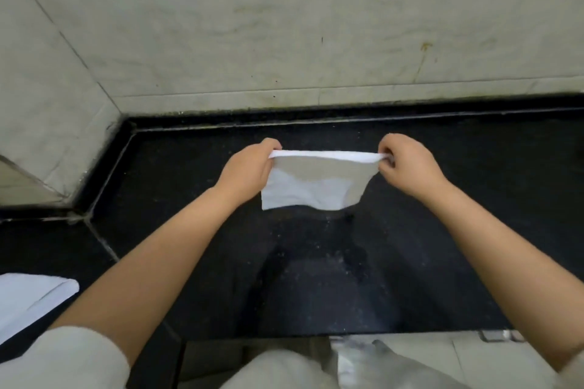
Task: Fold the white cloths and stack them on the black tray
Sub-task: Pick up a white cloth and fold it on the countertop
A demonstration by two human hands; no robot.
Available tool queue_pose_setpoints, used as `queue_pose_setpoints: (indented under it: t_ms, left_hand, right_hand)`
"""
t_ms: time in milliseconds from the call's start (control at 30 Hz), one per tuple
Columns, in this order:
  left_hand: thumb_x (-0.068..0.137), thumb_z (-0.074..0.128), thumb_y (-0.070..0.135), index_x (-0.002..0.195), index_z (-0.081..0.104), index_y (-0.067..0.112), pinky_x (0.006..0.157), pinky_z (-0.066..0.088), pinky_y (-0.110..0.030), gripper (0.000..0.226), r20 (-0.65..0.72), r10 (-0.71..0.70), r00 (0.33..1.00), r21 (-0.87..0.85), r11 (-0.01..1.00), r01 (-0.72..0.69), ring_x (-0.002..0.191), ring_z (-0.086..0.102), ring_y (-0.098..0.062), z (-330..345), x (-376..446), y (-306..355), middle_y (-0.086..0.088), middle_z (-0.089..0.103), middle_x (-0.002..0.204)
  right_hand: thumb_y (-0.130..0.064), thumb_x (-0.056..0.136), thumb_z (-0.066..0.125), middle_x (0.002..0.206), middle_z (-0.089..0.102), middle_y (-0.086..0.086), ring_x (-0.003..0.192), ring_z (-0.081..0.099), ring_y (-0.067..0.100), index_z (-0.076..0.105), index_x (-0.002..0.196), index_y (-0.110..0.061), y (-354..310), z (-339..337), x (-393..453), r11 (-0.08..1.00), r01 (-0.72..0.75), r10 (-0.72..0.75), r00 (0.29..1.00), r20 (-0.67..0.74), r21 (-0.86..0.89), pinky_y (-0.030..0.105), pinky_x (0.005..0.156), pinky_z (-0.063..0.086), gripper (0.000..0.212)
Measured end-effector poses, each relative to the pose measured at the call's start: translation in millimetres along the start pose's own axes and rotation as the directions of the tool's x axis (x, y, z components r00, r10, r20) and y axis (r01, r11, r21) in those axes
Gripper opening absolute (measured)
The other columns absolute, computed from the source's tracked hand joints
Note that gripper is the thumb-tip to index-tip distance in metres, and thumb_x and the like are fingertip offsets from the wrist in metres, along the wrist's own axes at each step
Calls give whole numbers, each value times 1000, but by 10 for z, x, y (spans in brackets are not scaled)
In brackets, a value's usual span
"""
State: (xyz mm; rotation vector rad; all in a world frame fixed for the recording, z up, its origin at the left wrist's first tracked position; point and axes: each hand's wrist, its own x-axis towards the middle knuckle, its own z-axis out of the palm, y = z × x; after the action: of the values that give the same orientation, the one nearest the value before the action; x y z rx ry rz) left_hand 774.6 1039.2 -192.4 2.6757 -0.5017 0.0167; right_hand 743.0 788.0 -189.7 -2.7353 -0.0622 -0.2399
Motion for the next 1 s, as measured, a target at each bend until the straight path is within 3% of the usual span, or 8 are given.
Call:
queue_pose_setpoints:
  t_ms: [100, 267, 467, 567, 633, 767, 867, 1000]
  left_hand:
    - [97, 38, 12, 117, 48, 4, 75, 42, -39, 23, 87, 47, 995, 88, 995, -55, 92, 57, -36, 40, -182, 3, -19, 61, 106]
    - [98, 39, 15, 109, 55, 8, 79, 41, -33, 21, 460, 124, 879, 107, 975, -194, 93, 57, -27, 498, -677, -258, -10, 62, 102]
    - [96, 45, 12, 69, 48, 19, 62, 34, -14, 28, 722, 78, 688, -111, 994, 4, 62, 41, -1, 812, -957, -423, 13, 45, 67]
    - [96, 45, 12, 61, 42, 22, 58, 32, -14, 37, 712, 12, 703, -88, 994, 72, 60, 38, -3, 936, -929, -491, 11, 41, 64]
    - [96, 45, 12, 58, 42, 20, 58, 32, -16, 38, 616, -54, 786, -72, 990, 125, 61, 39, -7, 1018, -876, -538, 9, 41, 62]
    - [95, 44, 13, 58, 48, 7, 68, 39, -32, 38, 399, -224, 889, 55, 974, 220, 73, 46, -19, 1141, -704, -572, -9, 48, 80]
    - [97, 42, 15, 101, 64, 1, 86, 44, -33, 26, 369, -283, 885, 116, 959, 259, 103, 55, -27, 1217, -530, -572, -14, 54, 115]
    - [97, 42, 14, 134, 43, 9, 94, 46, -34, 38, 370, -340, 864, 202, 938, 283, 118, 52, -26, 1304, -381, -589, -13, 50, 132]
  right_hand:
    - [1, 79, 50, 84, 50, 9, 75, 46, 24, 53, 88, -2, 46, 31, -270, 1000, 13, -13, 1000, 11, -21, 32, 64, 34, 9]
    - [3, 78, 50, 114, 59, 16, 101, 58, 34, 51, 113, -2, 234, 495, -1008, 997, 61, -41, 927, 372, -41, 36, 82, 45, 36]
    - [1, 82, 47, 102, 65, 12, 91, 58, 24, 62, 100, -1, 272, 870, -1456, 997, -58, 15, 770, 638, 47, 25, 77, 41, 23]
    - [4, 83, 46, 86, 57, 10, 81, 51, 20, 63, 88, 3, 319, 957, -1340, 983, -164, 82, 796, 600, 83, 19, 63, 32, 18]
    - [3, 85, 44, 84, 52, 5, 80, 47, 17, 61, 81, -4, 321, 1001, -1199, 975, -207, 123, 813, 570, 84, 17, 57, 32, 18]
    - [5, 87, 39, 92, 58, 11, 89, 54, 24, 65, 99, 3, 300, 1147, -885, 945, -317, 249, 860, 445, 83, 25, 64, 39, 28]
    - [2, 88, 40, 109, 65, 20, 99, 59, 34, 64, 106, 2, 285, 1252, -654, 943, -334, 307, 872, 381, 5, 30, 73, 43, 30]
    - [-3, 91, 41, 118, 58, 19, 106, 55, 33, 64, 102, 5, 329, 1414, -537, 944, -300, 329, 865, 379, -135, 30, 78, 45, 27]
